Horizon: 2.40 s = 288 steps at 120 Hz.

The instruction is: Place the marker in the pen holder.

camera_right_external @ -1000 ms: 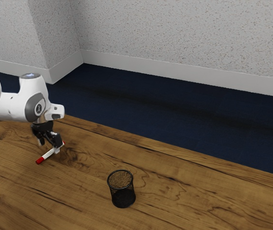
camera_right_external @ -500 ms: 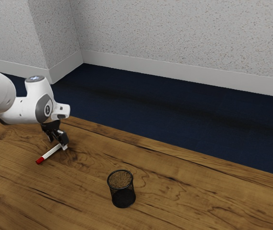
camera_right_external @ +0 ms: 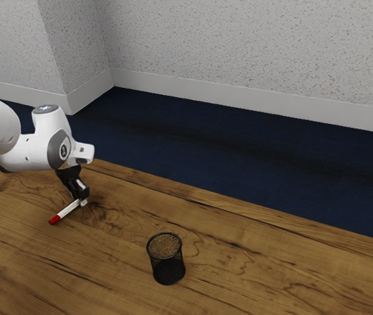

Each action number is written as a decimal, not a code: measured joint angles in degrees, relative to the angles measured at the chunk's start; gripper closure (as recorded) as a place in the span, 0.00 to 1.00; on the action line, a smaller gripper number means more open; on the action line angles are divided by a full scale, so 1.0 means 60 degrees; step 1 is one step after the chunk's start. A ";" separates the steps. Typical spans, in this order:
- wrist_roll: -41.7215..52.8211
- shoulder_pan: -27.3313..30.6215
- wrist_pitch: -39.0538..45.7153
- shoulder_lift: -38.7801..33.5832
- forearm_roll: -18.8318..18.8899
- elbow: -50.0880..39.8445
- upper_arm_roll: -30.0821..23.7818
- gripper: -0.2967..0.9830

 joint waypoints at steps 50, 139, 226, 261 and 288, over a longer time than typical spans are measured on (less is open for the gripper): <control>0.0180 -0.0062 0.0046 -0.0114 0.0036 -0.0020 -0.0079 0.79; -0.1054 -0.4820 0.0803 -0.3795 -0.0336 -0.1358 -0.0067 0.83; -0.2506 -0.5344 0.2044 -0.4766 -0.1280 -0.2724 -0.0661 0.82; -0.2711 -0.5385 0.2079 -0.5978 -0.1319 -0.4142 -0.1128 0.82; -0.2721 -0.5295 0.2044 -0.5970 -0.1409 -0.4394 -0.1125 0.64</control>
